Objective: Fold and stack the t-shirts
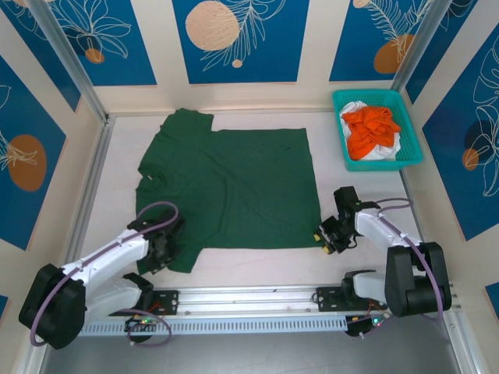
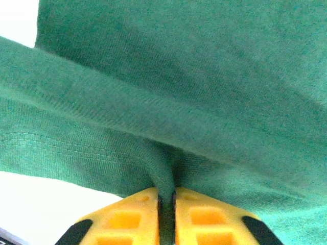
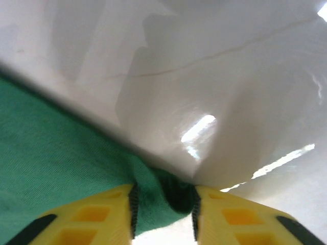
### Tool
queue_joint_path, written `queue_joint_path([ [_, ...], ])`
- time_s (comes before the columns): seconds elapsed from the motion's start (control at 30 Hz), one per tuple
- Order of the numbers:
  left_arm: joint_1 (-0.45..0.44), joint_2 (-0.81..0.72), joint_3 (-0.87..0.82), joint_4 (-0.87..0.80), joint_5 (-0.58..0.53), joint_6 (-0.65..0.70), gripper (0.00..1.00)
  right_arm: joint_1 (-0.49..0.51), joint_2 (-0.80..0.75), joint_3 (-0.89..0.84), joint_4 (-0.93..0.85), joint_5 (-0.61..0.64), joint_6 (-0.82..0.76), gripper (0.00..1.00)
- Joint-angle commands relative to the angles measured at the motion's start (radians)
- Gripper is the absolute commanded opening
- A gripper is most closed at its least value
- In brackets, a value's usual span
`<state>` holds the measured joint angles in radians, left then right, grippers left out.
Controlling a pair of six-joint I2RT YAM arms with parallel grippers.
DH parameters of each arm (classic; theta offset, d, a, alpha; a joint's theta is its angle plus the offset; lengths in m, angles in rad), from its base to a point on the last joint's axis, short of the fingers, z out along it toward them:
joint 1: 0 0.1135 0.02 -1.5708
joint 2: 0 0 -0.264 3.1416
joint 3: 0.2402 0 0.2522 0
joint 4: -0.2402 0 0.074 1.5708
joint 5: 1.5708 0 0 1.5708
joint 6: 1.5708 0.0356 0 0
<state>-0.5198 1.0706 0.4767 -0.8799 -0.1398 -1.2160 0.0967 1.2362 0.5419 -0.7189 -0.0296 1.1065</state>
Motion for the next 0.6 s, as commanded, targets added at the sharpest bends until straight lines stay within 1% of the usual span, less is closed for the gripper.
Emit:
queue_joint_path([
  [0.0,-0.009,0.019,-0.005,-0.014,-0.015,0.028,0.00,0.004,0.022,0.015,-0.002,0.004,0.017,0.25],
  [0.1,-0.013,0.014,0.032,-0.059,-0.030,0.063,0.00,0.009,0.013,0.014,-0.012,0.025,0.021,0.12],
  [0.3,-0.032,-0.014,0.105,-0.148,-0.076,0.104,0.00,0.013,-0.006,0.018,-0.024,0.036,0.017,0.00],
  [0.43,-0.033,-0.045,0.163,-0.189,-0.096,0.135,0.00,0.022,-0.014,0.055,-0.054,0.046,0.004,0.00],
  [0.57,-0.034,-0.030,0.262,-0.246,-0.118,0.180,0.00,0.033,-0.021,0.124,-0.095,0.070,-0.010,0.00],
])
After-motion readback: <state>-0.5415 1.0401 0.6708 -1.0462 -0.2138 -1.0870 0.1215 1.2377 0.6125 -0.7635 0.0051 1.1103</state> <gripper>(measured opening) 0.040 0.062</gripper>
